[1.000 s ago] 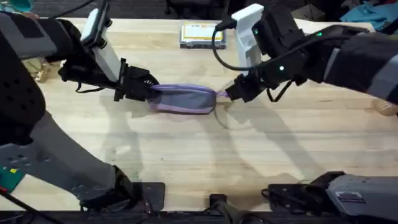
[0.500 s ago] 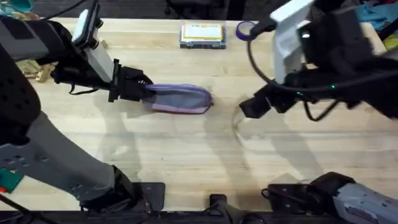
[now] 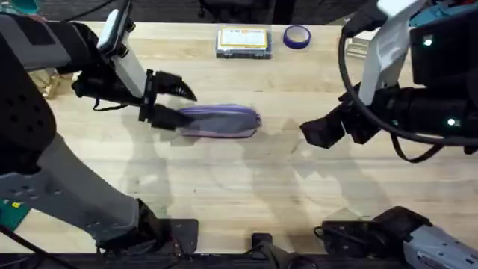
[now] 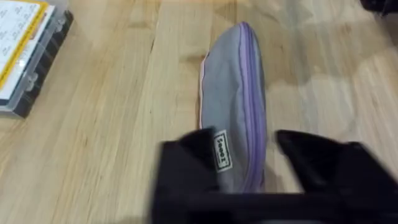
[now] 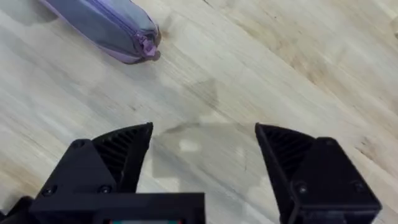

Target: Unzip the bag, pick up the pens from the table one at a time and place them inside, then zip the bag closed.

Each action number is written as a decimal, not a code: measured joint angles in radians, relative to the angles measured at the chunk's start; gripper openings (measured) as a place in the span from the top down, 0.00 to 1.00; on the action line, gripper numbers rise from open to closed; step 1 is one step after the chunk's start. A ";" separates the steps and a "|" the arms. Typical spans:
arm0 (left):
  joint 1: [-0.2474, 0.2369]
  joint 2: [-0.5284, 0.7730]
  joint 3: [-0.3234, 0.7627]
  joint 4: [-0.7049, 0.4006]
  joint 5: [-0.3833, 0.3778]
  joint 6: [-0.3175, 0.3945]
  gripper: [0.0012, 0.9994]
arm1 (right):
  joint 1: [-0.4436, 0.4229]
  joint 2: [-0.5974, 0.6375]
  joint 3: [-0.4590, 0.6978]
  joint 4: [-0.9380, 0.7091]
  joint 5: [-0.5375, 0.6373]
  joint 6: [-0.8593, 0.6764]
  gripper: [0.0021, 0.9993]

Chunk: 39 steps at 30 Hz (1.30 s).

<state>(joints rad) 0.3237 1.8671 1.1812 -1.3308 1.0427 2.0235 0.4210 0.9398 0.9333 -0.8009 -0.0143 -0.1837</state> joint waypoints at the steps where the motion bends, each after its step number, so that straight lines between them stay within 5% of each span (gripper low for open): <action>1: -0.001 0.000 0.000 -0.001 0.008 0.000 0.27 | 0.000 0.000 0.000 0.000 0.000 0.000 0.00; 2: -0.002 0.000 0.000 0.000 0.013 0.000 0.12 | 0.000 0.000 0.000 0.000 0.000 0.000 0.00; 4: -0.003 0.000 0.000 0.001 0.019 -0.004 0.01 | 0.000 0.000 0.000 0.000 0.000 0.000 0.00; 21: -0.003 -0.094 0.036 -0.062 0.000 -0.015 0.00 | 0.000 0.000 0.000 0.000 0.000 0.000 0.00; 35: -0.003 -0.438 0.053 -0.062 -0.125 -0.352 0.00 | 0.000 -0.025 0.000 0.000 0.000 0.033 0.00; 36: -0.003 -0.514 0.053 -0.023 -0.155 -0.451 0.00 | 0.000 -0.065 0.000 0.000 0.000 0.047 0.00; 39: -0.003 -0.582 0.053 0.021 -0.186 -0.576 0.00 | 0.000 -0.106 0.000 0.000 0.018 0.074 0.00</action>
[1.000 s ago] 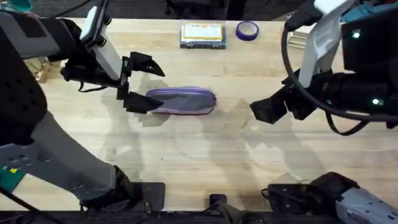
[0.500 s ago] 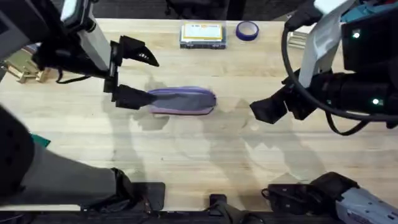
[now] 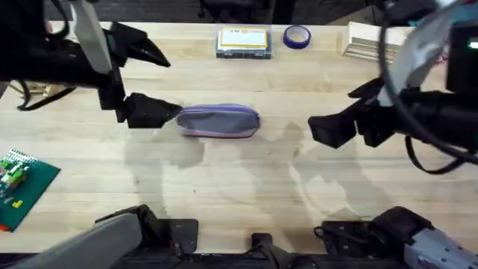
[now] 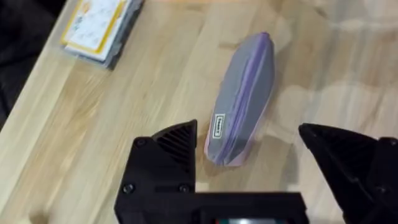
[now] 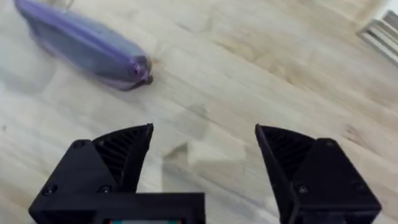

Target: Unzip the bag, pick up the pens from the table one at a time and place them inside, then zip the bag closed.

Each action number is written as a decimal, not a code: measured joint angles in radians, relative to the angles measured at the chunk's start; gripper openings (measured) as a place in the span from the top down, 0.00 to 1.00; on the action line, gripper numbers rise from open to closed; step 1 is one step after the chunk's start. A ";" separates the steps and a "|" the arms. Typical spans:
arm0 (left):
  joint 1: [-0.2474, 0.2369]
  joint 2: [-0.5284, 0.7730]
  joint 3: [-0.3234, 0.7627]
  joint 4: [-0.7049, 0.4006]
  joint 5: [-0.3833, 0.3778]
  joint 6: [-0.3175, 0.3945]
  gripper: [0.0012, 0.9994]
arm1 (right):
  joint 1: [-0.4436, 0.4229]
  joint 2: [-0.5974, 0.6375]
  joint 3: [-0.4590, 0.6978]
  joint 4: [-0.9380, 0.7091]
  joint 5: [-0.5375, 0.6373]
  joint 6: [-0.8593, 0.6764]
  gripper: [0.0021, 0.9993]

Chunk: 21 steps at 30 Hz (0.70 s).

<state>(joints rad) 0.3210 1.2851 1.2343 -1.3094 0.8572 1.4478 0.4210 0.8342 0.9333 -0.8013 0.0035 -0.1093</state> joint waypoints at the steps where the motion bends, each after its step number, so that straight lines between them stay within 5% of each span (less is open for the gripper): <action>1: 0.000 -0.022 0.000 0.011 -0.012 -0.045 0.00 | 0.000 -0.013 0.000 0.000 0.013 0.019 0.00; 2: -0.003 -0.075 0.000 0.024 -0.039 -0.153 0.00 | 0.000 -0.045 0.000 0.000 0.051 0.074 0.00; 9: -0.063 -0.192 0.000 0.024 -0.120 -0.364 0.00 | 0.000 -0.099 0.000 -0.001 0.081 0.169 0.00; 10: -0.104 -0.233 0.000 0.023 -0.166 -0.444 0.00 | 0.000 -0.114 0.000 -0.003 0.083 0.191 0.00; 21: -0.222 -0.271 0.000 0.022 -0.266 -0.716 0.00 | 0.000 -0.124 0.000 -0.012 0.083 0.211 0.00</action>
<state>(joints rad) 0.0992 1.0142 1.2343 -1.2869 0.5908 0.7319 0.4206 0.7105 0.9333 -0.8131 0.0868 0.1017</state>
